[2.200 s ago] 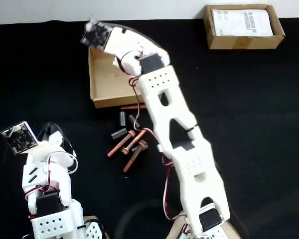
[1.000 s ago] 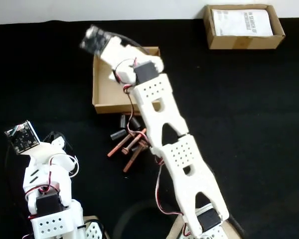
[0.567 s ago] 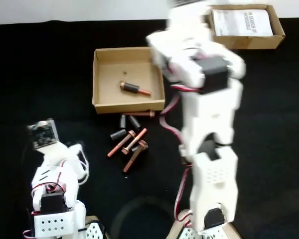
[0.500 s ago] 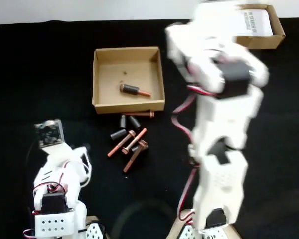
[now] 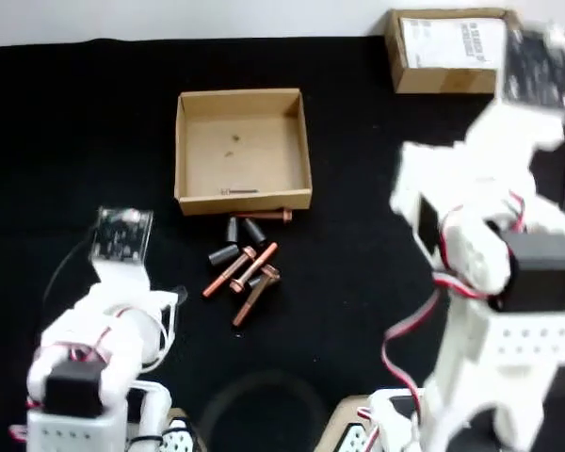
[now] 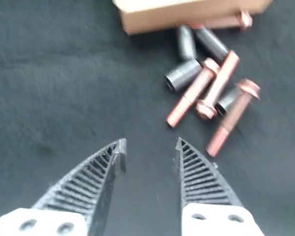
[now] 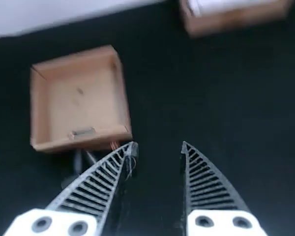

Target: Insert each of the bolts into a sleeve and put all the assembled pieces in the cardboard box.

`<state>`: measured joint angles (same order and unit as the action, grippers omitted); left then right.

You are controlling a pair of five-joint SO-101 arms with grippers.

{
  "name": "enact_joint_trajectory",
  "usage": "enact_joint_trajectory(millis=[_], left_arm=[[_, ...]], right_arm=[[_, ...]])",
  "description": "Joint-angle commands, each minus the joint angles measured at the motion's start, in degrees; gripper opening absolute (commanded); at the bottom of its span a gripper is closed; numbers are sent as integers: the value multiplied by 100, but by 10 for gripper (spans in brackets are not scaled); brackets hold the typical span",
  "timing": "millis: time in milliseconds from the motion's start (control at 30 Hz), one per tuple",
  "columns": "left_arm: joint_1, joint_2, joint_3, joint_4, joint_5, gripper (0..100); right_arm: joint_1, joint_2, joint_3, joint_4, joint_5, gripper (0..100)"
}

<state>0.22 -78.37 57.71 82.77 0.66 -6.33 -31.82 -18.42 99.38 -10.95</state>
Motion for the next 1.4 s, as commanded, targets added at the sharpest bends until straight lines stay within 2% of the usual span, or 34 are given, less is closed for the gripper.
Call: enact_joint_trajectory(millis=[0, 100, 233, 367, 533, 800, 933, 1133, 1367], left_arm=[[541, 2018, -1710, 703, -35, 168], [1270, 3160, -2519, 1310, -35, 168], [2149, 3679, -2791, 1389, -26, 168], [2774, 3820, -2765, 897, -26, 171], [2932, 4549, -2765, 352, -26, 171], [2879, 6281, -2932, -554, -26, 171], [2765, 6791, -3152, -976, -53, 171], [2747, 7292, -3486, -1046, -62, 170], [2369, 7846, -3591, -1327, -70, 168]], right_arm=[[840, -1288, 1789, -444, -141, 124], [1719, -2264, 3231, -1059, -132, 124], [2756, -3451, 5095, -2062, 440, 124], [3679, -4593, 6853, -3248, 1055, 124], [4365, -5833, 8725, -4224, 1653, 124], [4637, -7345, 10492, -4787, 2066, 124], [4637, -7284, 10589, -4796, 2057, 124], [4602, -7310, 10571, -4796, 2066, 124], [4593, -7310, 10571, -4796, 2066, 124]])
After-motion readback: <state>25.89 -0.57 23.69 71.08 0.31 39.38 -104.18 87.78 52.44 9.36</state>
